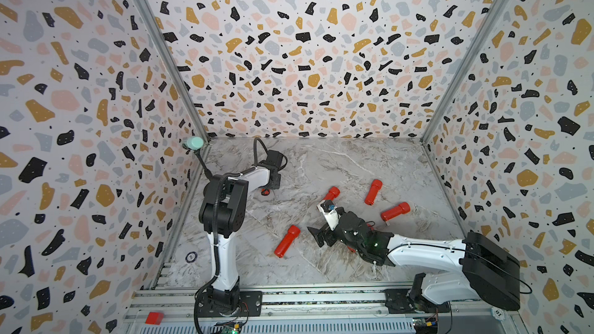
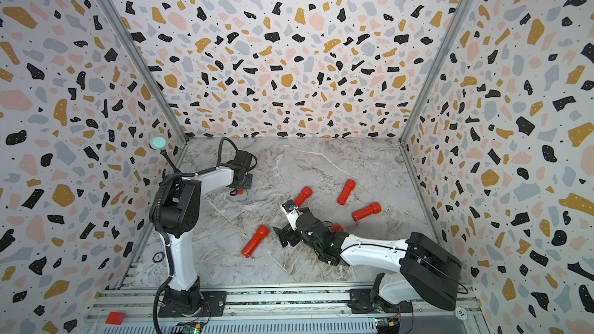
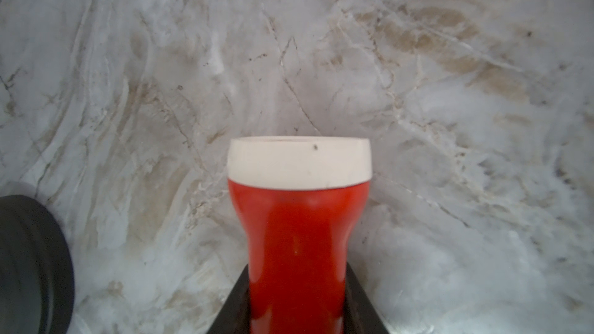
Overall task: Close the plug at the bottom of the flashlight
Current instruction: Place the flashlight at the center of the board.
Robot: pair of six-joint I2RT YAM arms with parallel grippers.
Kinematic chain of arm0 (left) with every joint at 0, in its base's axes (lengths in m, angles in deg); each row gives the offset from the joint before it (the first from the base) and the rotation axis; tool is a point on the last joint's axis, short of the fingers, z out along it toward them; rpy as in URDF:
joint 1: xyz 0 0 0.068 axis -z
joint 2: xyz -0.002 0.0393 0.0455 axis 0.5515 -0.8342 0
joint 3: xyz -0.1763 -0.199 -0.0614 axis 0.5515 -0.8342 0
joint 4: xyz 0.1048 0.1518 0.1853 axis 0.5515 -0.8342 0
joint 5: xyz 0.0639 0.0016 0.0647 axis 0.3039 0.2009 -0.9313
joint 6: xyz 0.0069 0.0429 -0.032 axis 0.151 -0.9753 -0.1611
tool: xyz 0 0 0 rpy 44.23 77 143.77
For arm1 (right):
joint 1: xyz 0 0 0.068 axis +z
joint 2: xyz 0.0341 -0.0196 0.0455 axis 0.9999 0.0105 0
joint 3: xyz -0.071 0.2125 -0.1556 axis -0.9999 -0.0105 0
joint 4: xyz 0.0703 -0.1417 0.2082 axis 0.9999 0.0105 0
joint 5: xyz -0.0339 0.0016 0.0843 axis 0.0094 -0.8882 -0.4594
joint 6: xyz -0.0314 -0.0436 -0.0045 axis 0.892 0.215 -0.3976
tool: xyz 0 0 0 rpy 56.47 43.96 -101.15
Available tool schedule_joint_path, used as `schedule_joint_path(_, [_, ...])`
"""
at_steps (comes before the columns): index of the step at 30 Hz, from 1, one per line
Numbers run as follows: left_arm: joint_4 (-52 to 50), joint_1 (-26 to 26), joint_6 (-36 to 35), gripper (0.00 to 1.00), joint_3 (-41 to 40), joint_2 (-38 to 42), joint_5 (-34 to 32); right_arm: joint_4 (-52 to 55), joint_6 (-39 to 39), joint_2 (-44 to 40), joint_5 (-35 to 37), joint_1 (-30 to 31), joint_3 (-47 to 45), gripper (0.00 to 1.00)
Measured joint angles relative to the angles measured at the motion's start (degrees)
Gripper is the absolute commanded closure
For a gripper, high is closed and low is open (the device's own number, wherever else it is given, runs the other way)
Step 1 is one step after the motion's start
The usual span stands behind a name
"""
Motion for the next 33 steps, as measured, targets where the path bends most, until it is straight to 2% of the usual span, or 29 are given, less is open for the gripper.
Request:
schedule_joint_path(10, [-0.7,0.0,0.3,0.56,0.0,0.0,-1.1,0.0,0.0,0.0,0.0,0.2,0.0,0.01])
schedule_joint_path(11, [-0.7,0.0,0.4,0.48,0.0,0.0,-1.3,0.0,0.0,0.0,0.0,0.2,0.0,0.01])
schedule_joint_path(12, [-0.8,0.0,0.4,0.2,0.0,0.0,-1.5,0.0,0.0,0.0,0.0,0.2,0.0,0.01])
schedule_joint_path(24, [-1.0,0.0,1.5,0.14,-0.2,2.5,-2.3,0.0,0.0,0.2,0.7,0.3,0.0,0.01])
schedule_joint_path(29, [-0.3,0.0,3.8,0.12,-3.7,11.1,-1.2,0.0,0.0,0.2,1.6,0.3,0.0,0.01])
schedule_joint_path(30, [0.1,0.0,4.5,0.0,-4.6,13.0,-0.8,0.0,-0.1,0.2,1.7,0.3,0.0,0.01])
schedule_joint_path(33, [2.6,0.1,7.2,0.0,-9.1,20.1,0.8,0.0,-0.2,0.2,2.1,0.3,0.0,0.01])
